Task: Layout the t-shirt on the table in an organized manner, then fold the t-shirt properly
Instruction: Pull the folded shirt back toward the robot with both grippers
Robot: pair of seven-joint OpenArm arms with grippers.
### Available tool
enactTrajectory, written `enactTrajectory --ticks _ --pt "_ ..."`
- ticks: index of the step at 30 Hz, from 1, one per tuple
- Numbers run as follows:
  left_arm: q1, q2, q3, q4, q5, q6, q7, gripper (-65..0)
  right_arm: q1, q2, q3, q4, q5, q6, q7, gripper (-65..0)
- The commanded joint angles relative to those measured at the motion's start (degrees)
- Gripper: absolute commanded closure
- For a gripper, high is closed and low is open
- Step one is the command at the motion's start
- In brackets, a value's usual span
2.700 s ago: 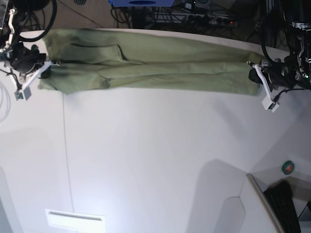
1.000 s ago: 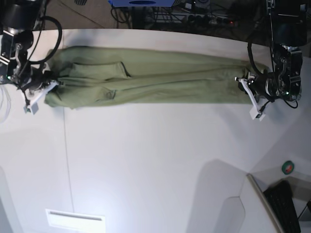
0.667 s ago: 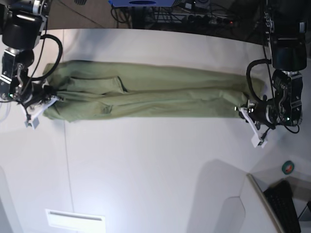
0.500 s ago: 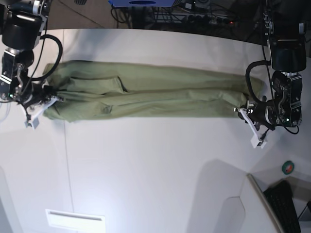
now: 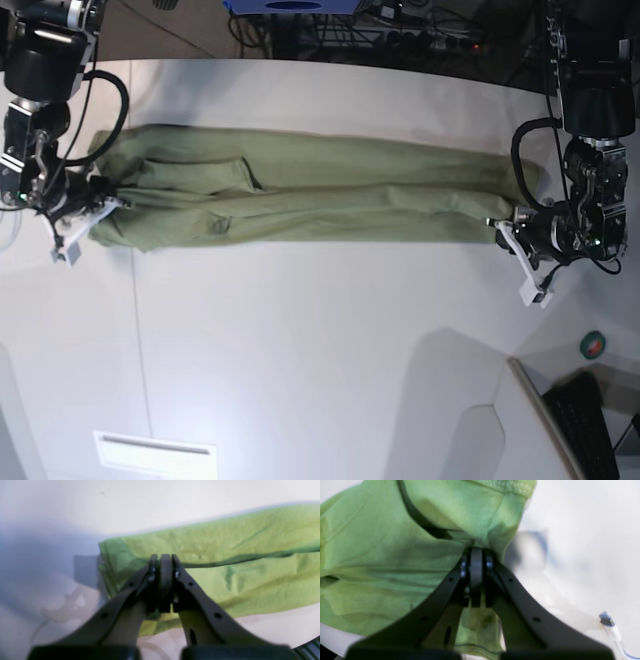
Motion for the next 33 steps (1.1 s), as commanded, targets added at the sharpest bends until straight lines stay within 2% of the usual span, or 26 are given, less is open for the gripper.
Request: enactTrajectory --ticks 1,5,8,10,14,15,19,20,23,25,29,33 --pt "-0.8 -1.5 -0.2 0.8 -0.5 0.0 -0.6 0.0 0.1 0.4 0.1 0.0 -2.0 -1.5 -0.9 0.0" --pt "-0.8 -1.6 -0.2 0.7 -0.1 0.0 -0.6 0.0 0.1 0.4 0.1 0.0 -2.0 -1.5 -0.9 0.0" --pt "-0.8 -1.0 -0.2 0.7 6.9 0.0 -0.7 0.0 0.1 0.4 0.2 0.0 -2.0 -1.5 -0.8 0.0" --pt "-0.8 0.9 -0.6 0.8 11.5 0.0 -0.7 0.0 0.1 0.4 1.6 0.0 -2.0 -1.5 -0.8 0.0" --pt "-0.9 2.0 -0.8 1.0 14.4 0.0 -0.7 -1.5 0.1 0.4 3.7 0.0 -2.0 -1.5 -0.8 0.0" --pt "-0.9 2.0 -0.8 1.1 14.3 0.0 -0.7 -4.4 0.1 0.4 4.3 0.0 -2.0 -1.5 -0.8 0.0" --pt "-1.2 1.7 -0.9 1.3 14.3 0.0 -0.7 -19.6 -0.9 0.4 7.1 2.3 -2.0 -1.2 -0.8 -25.1" --pt "-1.3 1.7 -0.9 1.3 14.3 0.0 -0.7 -23.4 -1.4 0.4 7.2 3.8 -2.0 -1.2 -0.8 -28.4" --pt "-1.3 1.7 -1.8 3.1 14.2 0.0 -0.6 -36.0 -3.2 0.3 7.0 9.3 -2.0 -1.2 -1.3 -30.8" --pt "-0.8 2.3 -6.0 6.7 14.2 -0.1 -0.5 -40.5 -4.3 0.3 7.0 12.2 -2.0 -1.4 -1.4 -30.8" --pt "1.8 4.0 -14.1 15.4 11.1 -0.2 -0.4 -39.8 -6.2 0.3 7.3 17.1 -2.0 -1.4 -2.9 -30.8" --pt "5.3 4.3 -14.4 22.3 4.6 -0.2 -0.4 -34.1 -7.2 0.2 7.2 21.2 -2.0 -1.4 -4.2 -30.8"
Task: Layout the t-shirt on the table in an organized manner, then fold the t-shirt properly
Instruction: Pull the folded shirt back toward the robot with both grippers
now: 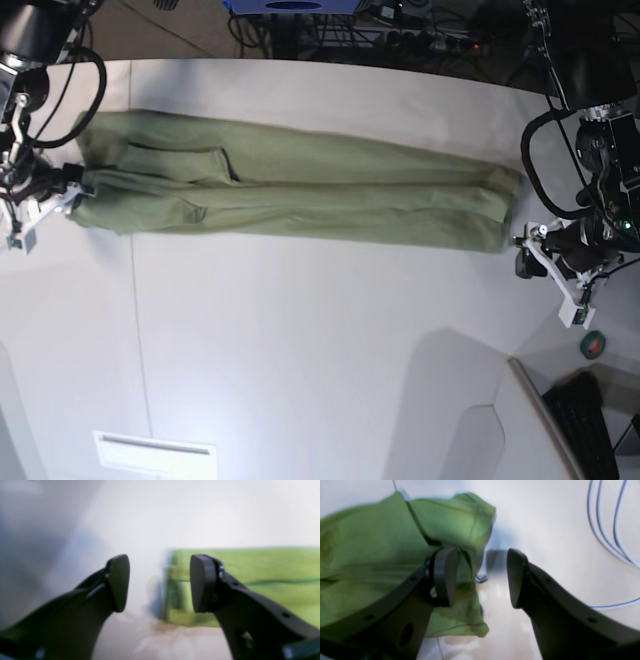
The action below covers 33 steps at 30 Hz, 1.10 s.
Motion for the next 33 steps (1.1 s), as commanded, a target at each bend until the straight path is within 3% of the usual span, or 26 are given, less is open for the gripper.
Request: enactTrajectory --ticks 1,3,5,6,8,10,16,23,26,28,33 --pt "-0.1 -0.1 -0.2 1.9 -2.1 0.0 -1.0 -30.3 0.9 0.9 0.0 2.3 0.5 0.0 1.1 -30.6" --pt "1.5 1.3 -0.2 2.1 -5.5 0.0 -1.0 -18.4 0.9 -0.6 0.2 3.9 0.6 0.1 1.4 -30.6" --pt "2.4 2.5 -0.2 1.4 -6.7 0.1 -1.1 -1.8 0.8 -1.7 0.3 4.8 0.6 0.4 1.6 -30.2" --pt "2.6 3.6 -0.2 0.7 -6.6 0.1 -1.2 0.0 0.8 -2.0 0.1 5.2 0.6 0.4 1.6 -28.2" --pt "2.8 4.6 -0.2 -1.8 -6.5 0.1 -1.4 0.0 0.9 -3.7 -0.2 4.9 0.6 0.5 1.8 -17.1" --pt "2.4 4.7 -0.2 -4.6 -6.5 0.1 -1.5 0.0 1.0 -5.3 -0.3 4.8 0.6 0.5 2.7 -0.8" --pt "3.0 4.3 -0.1 -12.9 -6.5 0.1 -11.1 0.0 0.9 -7.5 -0.4 4.5 0.6 0.5 5.8 0.0" --pt "2.7 4.3 2.2 -22.2 -6.2 0.3 -18.0 0.0 1.5 -6.7 -3.3 -2.8 0.4 0.5 6.9 0.0" --pt "2.4 4.4 4.2 -25.5 -1.6 0.3 -21.1 0.0 1.9 -5.9 -3.4 -8.6 0.4 0.5 11.1 0.0" --pt "2.4 4.9 3.9 -26.3 1.2 0.3 -22.5 0.0 1.8 -5.8 -3.3 -10.3 0.4 0.5 12.2 0.0" --pt "2.9 4.6 3.8 -22.2 1.4 0.3 -22.5 0.0 0.5 -5.8 -3.4 -5.0 0.5 0.5 12.1 0.0"
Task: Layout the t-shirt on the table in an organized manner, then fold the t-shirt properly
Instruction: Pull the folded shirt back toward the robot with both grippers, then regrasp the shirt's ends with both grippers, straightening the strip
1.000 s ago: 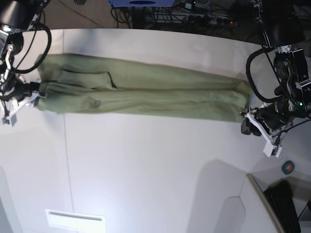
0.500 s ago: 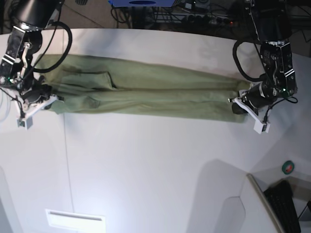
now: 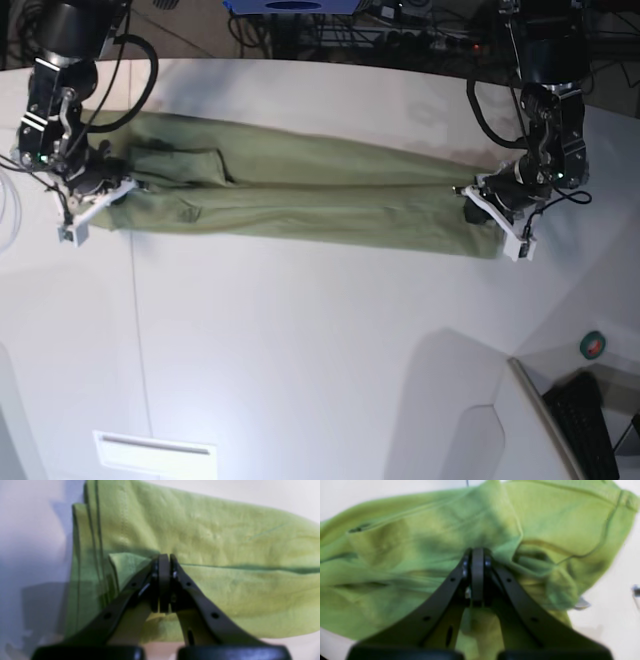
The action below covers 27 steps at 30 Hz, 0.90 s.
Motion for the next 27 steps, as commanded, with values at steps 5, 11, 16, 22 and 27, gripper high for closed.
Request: enactTrajectory --ticks 5,11,16,22,27 --pt "-0.7 -0.3 -5.2 8.0 -0.3 0.3 4.1 0.0 -2.2 0.4 0.1 10.5 0.5 -0.1 1.0 0.0" --pt "-1.3 2.5 -6.0 6.4 0.4 0.3 4.7 0.0 1.5 0.9 0.0 -0.2 0.3 -0.1 1.4 0.0" --pt "-1.0 2.4 -6.8 10.2 -1.4 0.0 5.1 0.0 0.1 0.4 0.1 6.7 0.5 -0.1 1.0 0.0" --pt "2.4 -2.3 -13.8 17.4 -15.7 0.0 11.6 0.0 -5.3 0.1 0.1 19.6 0.6 -0.1 1.0 0.0" --pt "2.9 -6.1 -14.5 8.9 -21.8 0.0 11.4 -17.8 -6.9 -0.6 0.0 20.9 0.6 -0.1 1.0 0.0"
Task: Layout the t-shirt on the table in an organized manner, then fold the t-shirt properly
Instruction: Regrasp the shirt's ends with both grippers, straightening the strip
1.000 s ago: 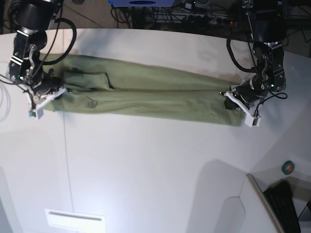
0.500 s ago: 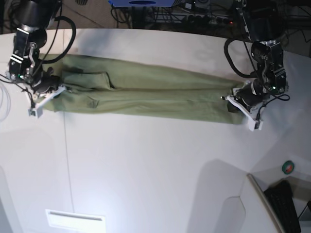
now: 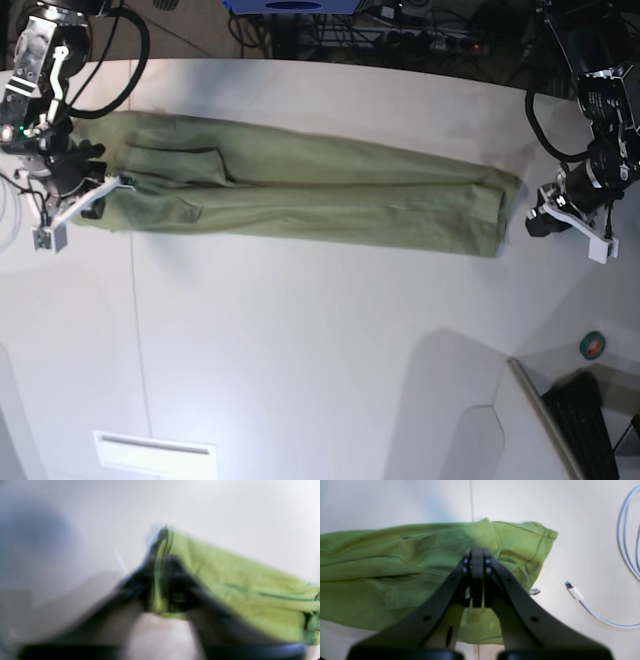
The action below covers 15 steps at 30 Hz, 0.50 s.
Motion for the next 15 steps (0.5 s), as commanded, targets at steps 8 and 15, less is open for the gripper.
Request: enactTrajectory --ticks 8,15 --pt "-2.1 -1.2 -0.3 -7.2 -1.4 -8.4 -1.1 -36.9 0.2 0.6 0.1 1.1 0.5 0.1 1.3 0.0" --pt "-2.5 -1.2 -0.3 -7.1 -1.4 -8.9 -1.1 -37.0 -0.4 0.6 0.1 1.0 0.5 0.1 1.3 0.0"
